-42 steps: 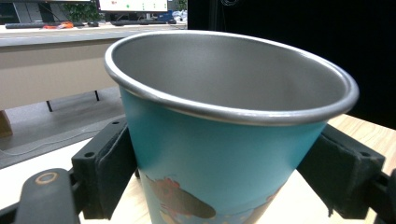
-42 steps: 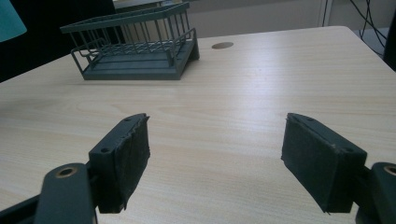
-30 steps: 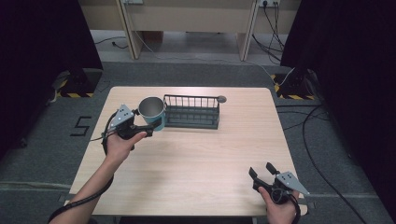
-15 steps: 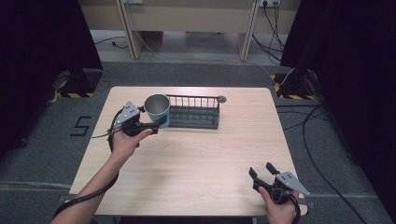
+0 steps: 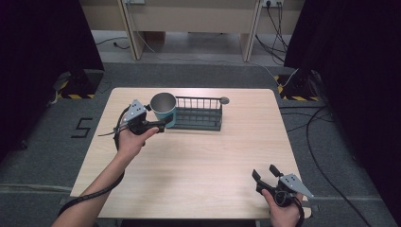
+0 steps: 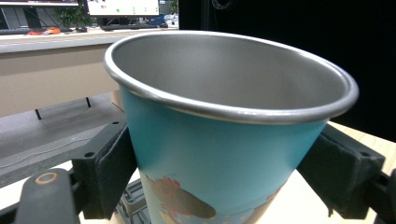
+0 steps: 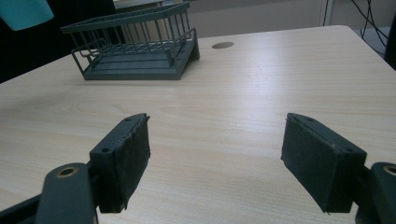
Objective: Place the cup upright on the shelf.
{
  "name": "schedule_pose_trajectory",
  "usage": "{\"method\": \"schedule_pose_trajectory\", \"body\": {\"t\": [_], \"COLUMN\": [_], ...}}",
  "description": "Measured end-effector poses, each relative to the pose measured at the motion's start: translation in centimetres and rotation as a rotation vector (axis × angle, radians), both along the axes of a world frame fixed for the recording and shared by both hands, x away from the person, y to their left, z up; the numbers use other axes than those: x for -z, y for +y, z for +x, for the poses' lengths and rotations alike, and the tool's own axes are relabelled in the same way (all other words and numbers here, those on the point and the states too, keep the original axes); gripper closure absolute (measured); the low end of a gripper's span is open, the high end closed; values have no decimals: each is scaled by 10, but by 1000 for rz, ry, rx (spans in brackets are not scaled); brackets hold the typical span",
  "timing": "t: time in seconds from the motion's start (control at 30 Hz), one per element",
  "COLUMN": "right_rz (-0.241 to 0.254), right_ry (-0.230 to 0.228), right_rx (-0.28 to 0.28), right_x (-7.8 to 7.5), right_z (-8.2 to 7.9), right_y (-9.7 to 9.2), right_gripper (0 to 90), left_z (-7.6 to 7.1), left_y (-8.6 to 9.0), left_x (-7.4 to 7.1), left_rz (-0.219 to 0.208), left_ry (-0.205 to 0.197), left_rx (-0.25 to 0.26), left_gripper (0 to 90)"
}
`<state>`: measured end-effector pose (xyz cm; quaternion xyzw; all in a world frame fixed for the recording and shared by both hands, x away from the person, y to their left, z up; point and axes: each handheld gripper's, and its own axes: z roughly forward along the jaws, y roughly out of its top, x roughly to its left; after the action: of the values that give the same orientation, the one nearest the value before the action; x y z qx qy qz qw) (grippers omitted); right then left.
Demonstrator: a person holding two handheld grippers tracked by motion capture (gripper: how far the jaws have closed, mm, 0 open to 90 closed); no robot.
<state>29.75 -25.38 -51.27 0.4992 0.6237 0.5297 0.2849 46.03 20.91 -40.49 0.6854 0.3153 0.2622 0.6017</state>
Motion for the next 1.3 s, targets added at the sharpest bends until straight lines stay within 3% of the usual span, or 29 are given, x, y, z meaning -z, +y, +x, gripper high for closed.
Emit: {"method": "schedule_pose_trajectory", "body": {"t": [1.3], "right_rz": [5], "right_ry": [2], "right_rx": [-4], "right_x": [0], "right_z": [1], "right_y": [-1], "right_gripper": [245], "left_z": [33], "left_y": [-26], "left_x": [-15], "left_rz": [-8], "left_ry": [0], "left_rx": [3], "left_gripper": [154]}}
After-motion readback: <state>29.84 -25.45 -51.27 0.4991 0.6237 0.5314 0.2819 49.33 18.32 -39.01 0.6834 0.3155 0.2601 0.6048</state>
